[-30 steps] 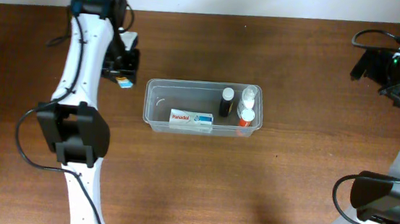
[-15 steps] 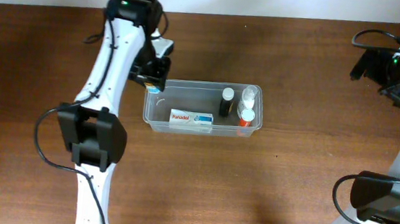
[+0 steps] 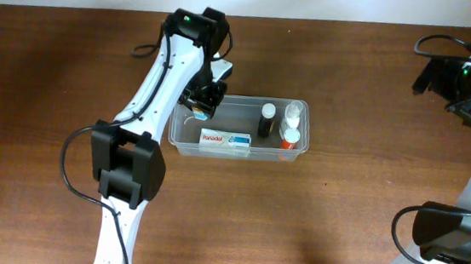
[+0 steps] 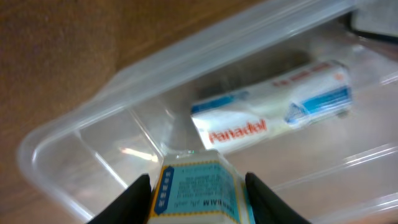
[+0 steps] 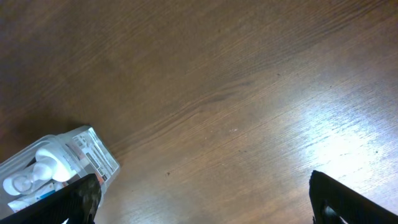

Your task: Pack container

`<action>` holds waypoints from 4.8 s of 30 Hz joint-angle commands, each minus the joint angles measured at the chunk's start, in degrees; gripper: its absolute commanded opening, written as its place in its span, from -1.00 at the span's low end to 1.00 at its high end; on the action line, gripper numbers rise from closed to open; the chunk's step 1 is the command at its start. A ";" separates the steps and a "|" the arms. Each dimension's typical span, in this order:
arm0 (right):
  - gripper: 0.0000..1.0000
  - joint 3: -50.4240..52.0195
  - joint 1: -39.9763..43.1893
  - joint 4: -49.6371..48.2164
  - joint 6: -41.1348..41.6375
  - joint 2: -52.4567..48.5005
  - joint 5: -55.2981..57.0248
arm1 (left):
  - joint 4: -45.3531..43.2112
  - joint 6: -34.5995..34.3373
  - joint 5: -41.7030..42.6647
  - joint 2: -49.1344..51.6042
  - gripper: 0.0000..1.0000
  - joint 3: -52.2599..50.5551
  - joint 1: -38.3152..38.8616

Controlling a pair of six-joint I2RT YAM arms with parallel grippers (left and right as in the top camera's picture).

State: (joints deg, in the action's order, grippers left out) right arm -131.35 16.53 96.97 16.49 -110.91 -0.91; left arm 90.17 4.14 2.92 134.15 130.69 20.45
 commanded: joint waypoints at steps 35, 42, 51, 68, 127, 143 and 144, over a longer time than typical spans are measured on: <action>0.97 -0.07 -0.02 0.15 0.33 -0.04 0.52 | -18.18 -8.44 -2.29 -2.29 0.01 -16.76 0.20; 0.97 -0.07 -0.02 0.15 0.33 -0.04 0.52 | -18.05 -8.46 -2.29 -2.40 0.01 -16.74 0.20; 0.97 -0.07 -0.02 0.15 0.33 -0.04 0.52 | -11.98 -8.44 -2.32 -5.18 0.46 -8.44 0.17; 0.97 -0.07 -0.02 0.15 0.33 -0.04 0.52 | 6.54 -8.44 13.42 -17.35 0.99 8.92 0.20; 0.97 -0.07 0.00 0.15 0.33 -0.04 0.52 | -102.01 -5.88 9.11 -116.08 0.99 -115.62 -18.93; 0.97 -0.07 0.00 0.15 0.33 -0.04 0.52 | -101.66 -5.88 9.79 -131.34 0.99 -129.41 -20.15; 0.97 -0.07 -0.02 0.15 0.33 -0.04 0.52 | -101.68 -5.88 9.79 -131.60 0.99 -129.94 -20.15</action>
State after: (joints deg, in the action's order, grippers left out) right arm -131.35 16.53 96.97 16.49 -110.91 -0.91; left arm -11.38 -2.61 11.51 4.10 2.72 0.67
